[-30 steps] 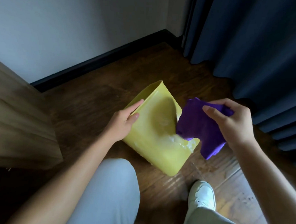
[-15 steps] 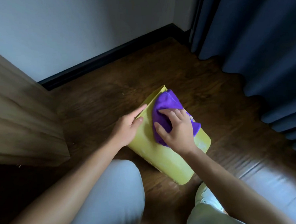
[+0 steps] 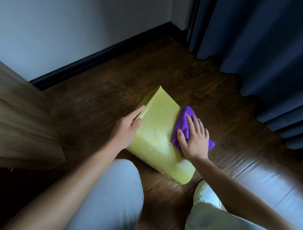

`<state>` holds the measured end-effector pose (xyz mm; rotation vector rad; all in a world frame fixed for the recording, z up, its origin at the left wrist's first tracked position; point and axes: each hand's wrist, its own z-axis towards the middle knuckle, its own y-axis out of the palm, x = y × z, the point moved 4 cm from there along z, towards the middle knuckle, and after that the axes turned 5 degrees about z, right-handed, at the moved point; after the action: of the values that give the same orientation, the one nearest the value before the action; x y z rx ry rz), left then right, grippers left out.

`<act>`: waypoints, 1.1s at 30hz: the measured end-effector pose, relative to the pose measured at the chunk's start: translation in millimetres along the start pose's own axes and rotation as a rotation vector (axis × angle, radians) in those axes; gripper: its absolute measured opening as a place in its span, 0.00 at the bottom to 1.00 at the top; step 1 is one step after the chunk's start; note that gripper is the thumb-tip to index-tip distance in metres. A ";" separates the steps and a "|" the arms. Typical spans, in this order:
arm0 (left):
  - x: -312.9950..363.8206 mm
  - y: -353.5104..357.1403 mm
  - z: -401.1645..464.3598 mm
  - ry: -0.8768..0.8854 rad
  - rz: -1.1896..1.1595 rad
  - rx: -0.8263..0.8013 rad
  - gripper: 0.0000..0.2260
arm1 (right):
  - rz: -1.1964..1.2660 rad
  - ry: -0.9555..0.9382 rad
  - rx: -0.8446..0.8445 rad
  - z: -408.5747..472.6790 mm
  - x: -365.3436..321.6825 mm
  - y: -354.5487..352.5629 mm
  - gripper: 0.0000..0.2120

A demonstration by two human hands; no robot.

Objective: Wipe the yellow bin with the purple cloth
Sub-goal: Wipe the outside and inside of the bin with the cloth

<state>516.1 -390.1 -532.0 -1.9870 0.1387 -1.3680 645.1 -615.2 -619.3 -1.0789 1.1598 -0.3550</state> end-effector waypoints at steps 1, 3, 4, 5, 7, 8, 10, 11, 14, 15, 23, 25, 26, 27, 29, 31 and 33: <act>-2.1 -0.4 -0.4 -0.006 -0.013 -0.012 0.21 | 0.002 0.043 0.005 -3.7 10.8 -0.4 0.34; -3.7 -0.3 -0.7 0.000 -0.018 -0.035 0.21 | 0.026 0.130 0.022 -12.7 30.8 -2.0 0.34; -3.1 0.0 0.4 0.000 -0.023 -0.041 0.21 | 0.045 0.172 0.035 -16.9 39.7 -2.2 0.34; -2.9 -0.1 1.6 -0.003 -0.028 -0.041 0.21 | 0.064 0.220 0.047 -20.9 48.0 -2.7 0.34; -4.4 -1.1 2.9 -0.010 -0.040 -0.034 0.21 | 0.107 0.352 0.059 -26.4 61.9 -4.6 0.30; -6.4 -2.0 3.5 -0.012 -0.047 -0.023 0.21 | 0.130 0.436 0.057 -27.5 67.3 -5.8 0.28; -9.8 -2.6 3.5 -0.016 -0.055 -0.012 0.21 | 0.115 0.537 0.057 -25.8 71.6 -11.5 0.26; -11.2 -2.3 3.6 -0.020 -0.060 -0.009 0.21 | 0.092 0.535 0.071 -22.3 69.8 -16.2 0.25; -14.5 -1.0 4.8 -0.048 -0.069 0.014 0.21 | 0.105 0.389 0.170 -1.6 48.9 -33.6 0.25; -14.5 -0.4 4.5 -0.057 -0.068 0.021 0.21 | 0.131 0.301 0.200 7.1 34.9 -40.2 0.25; -1.3 9.1 3.9 0.008 -0.032 0.044 0.23 | 0.029 -0.357 0.072 36.1 -117.6 -23.9 0.26; -0.3 7.1 2.1 0.064 -0.013 0.067 0.21 | -0.038 -0.282 0.062 28.2 -110.4 -5.7 0.26; -0.7 5.0 1.6 0.084 0.001 0.073 0.20 | -0.044 -0.238 0.059 24.5 -99.6 -0.8 0.27; -2.1 2.9 1.8 0.088 0.013 0.073 0.20 | -0.040 -0.195 0.054 22.3 -85.8 1.9 0.27; -6.9 0.0 4.1 0.070 0.016 0.070 0.20 | -0.050 -0.126 0.051 18.2 -55.3 5.1 0.28; -11.3 -1.0 6.1 0.057 0.001 0.089 0.20 | -0.086 -0.075 0.056 12.0 -26.6 6.7 0.28; -12.7 -1.4 8.0 0.063 -0.008 0.108 0.20 | -0.101 -0.015 0.043 4.7 -2.7 6.8 0.28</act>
<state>517.0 -379.4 -542.5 -1.8582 0.0836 -1.4135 646.2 -607.6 -623.5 -1.1034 1.0818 -0.4480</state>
